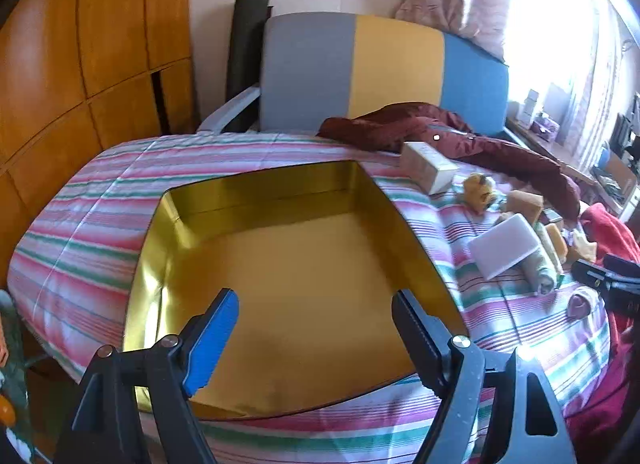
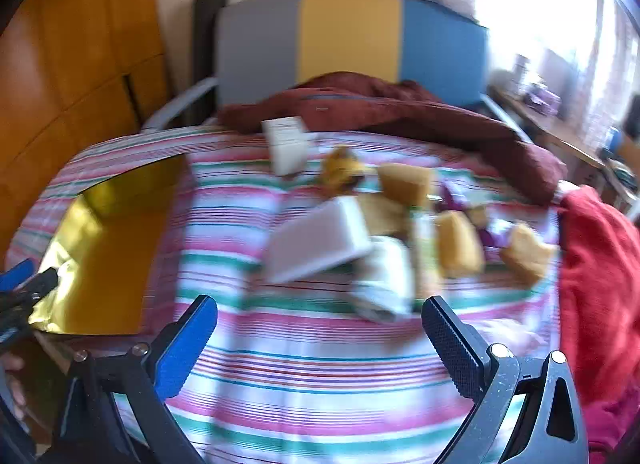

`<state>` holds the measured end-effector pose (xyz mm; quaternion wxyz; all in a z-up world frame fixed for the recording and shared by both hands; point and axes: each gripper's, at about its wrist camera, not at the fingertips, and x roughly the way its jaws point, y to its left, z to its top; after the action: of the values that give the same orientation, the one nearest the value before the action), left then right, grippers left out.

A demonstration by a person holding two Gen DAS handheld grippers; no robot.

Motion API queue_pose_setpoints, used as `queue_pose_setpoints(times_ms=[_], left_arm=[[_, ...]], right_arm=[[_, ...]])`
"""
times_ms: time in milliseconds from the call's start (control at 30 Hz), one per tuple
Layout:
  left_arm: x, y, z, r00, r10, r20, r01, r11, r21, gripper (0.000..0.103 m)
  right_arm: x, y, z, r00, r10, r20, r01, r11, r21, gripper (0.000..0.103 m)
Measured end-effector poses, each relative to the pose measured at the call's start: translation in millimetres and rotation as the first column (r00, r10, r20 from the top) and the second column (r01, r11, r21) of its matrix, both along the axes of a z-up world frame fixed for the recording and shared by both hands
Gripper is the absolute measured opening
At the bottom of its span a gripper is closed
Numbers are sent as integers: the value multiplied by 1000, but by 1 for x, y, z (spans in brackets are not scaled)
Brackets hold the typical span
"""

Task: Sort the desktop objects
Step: 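Move both tools from the gold box toward the pile of items, then grasp the white eraser block with the left tool while the right tool grasps the pink sock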

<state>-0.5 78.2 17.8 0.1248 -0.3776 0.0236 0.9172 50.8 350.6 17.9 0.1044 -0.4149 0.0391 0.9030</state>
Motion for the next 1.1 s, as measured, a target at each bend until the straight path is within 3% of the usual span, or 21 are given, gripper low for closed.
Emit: queue_pose_setpoints(times_ms=[233,333,433,567,800,967,1100], left_arm=[[-2,28,4,993,-118,27,117,993,33,80],[-3,43,6,984,-170,51,168,984,52,79],[-3,58,3,970,-222,96,215,973,77,76],[6,77,6,943,-319,95,311,946,97,75],[14,120,5,877,-468,111,460,883,92,76],[10,144,-3,803,-569,177,551,822,141,79],[5,154,-6,802,-572,172,557,820,130,88]], right_arm=[[30,70,9,990,-133,43,131,990,53,103],[50,98,10,981,-182,63,181,983,28,103],[74,129,8,965,-249,76,254,966,-50,103],[96,164,3,943,-323,82,333,912,-238,103],[81,172,-28,937,-311,156,348,854,-387,103],[52,157,-39,948,-263,180,300,927,-227,103],[33,153,-50,955,-155,252,209,957,-203,103]])
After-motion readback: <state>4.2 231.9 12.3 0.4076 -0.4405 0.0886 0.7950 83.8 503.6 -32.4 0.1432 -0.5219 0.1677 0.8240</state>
